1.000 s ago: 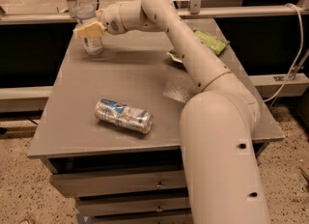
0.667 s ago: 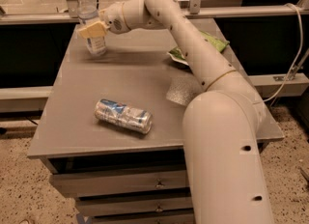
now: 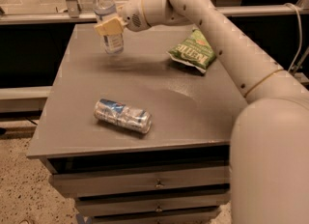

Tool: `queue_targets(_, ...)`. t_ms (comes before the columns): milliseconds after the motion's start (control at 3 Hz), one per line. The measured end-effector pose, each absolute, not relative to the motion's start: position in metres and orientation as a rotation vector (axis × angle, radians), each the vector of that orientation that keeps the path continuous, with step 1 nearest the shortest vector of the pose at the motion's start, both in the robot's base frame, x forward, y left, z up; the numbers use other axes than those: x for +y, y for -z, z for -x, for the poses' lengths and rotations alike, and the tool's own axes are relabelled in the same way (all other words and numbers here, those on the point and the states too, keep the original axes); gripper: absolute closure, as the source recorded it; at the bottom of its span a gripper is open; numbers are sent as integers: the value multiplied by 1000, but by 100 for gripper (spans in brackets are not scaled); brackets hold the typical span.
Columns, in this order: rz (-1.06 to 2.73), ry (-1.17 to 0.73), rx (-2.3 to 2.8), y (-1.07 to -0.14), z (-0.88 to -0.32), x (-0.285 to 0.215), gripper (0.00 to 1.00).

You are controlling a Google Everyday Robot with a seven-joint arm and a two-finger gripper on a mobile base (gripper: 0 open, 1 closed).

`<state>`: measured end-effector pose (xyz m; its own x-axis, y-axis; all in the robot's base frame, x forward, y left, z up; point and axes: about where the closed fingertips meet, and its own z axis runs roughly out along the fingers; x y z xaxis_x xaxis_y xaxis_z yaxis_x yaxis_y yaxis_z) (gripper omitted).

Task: Move blue plastic bottle near redbull can

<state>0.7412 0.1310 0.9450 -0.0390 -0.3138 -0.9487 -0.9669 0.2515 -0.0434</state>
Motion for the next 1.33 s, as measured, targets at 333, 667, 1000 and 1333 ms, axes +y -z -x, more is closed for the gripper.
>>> queue_targets(333,1197,-836,1576,-950,-705,106,100)
queue_targets(667,1168,-843,1611,-950,-654,78,100)
queue_targets(1000,1166,-853,1626,-947,-627,63,100)
queue_targets(1333,1149,-856,1627,-936,-612,51,100)
